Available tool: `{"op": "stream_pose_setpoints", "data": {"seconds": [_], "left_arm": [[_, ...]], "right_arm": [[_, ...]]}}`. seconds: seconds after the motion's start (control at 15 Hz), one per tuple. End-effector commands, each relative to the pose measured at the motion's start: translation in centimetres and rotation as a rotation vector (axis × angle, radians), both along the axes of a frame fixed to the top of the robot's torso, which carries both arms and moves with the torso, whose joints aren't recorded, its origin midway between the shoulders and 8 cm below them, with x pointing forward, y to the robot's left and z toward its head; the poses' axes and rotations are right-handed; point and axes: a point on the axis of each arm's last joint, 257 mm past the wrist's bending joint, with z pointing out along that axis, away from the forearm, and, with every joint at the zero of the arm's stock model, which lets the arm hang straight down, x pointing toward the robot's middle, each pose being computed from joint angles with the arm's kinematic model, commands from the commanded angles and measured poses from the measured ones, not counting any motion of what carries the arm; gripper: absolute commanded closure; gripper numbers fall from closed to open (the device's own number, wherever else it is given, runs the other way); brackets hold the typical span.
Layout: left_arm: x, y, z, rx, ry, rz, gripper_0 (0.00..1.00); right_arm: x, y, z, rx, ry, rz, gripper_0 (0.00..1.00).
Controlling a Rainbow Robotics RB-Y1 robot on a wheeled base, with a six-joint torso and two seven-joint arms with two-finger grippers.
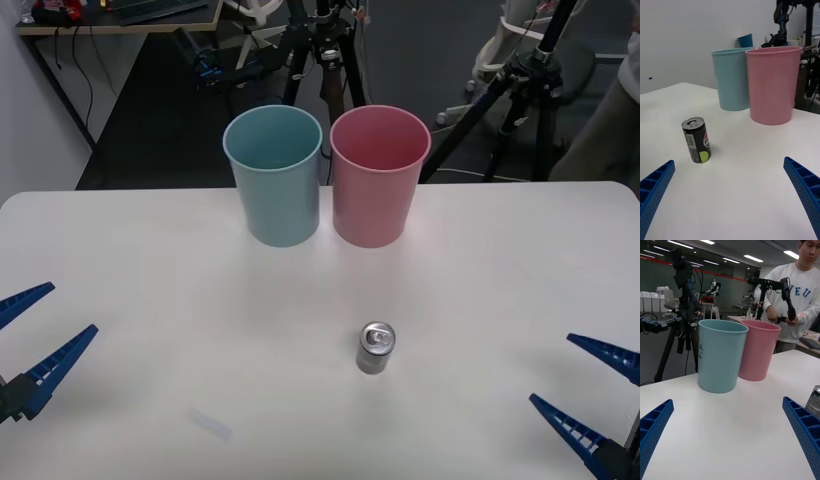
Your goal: Grasp the object on the table and drop it into the matching bin: aluminum can to the light blue bin, PET bottle to the pink bin.
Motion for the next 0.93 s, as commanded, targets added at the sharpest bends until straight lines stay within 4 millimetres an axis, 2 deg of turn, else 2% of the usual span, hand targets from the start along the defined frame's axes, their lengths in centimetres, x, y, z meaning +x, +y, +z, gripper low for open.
{"op": "stream_pose_setpoints", "data": {"seconds": [0.07, 0.47, 0.93], "left_arm": [[0.0, 0.0, 0.0, 0.0, 0.0, 0.0, 0.0], [0.0, 0.0, 0.0, 0.0, 0.0, 0.0, 0.0], [0.0, 0.0, 0.0, 0.0, 0.0, 0.0, 0.0]], "right_arm": [[-1.6, 1.4, -2.6, -0.052, -0.015, 0.062, 0.0], [-2.2, 4.8, -5.2, -0.084, -0.03, 0.137, 0.0], [1.1, 8.3, -6.6, -0.085, -0.042, 0.099, 0.0]]}}
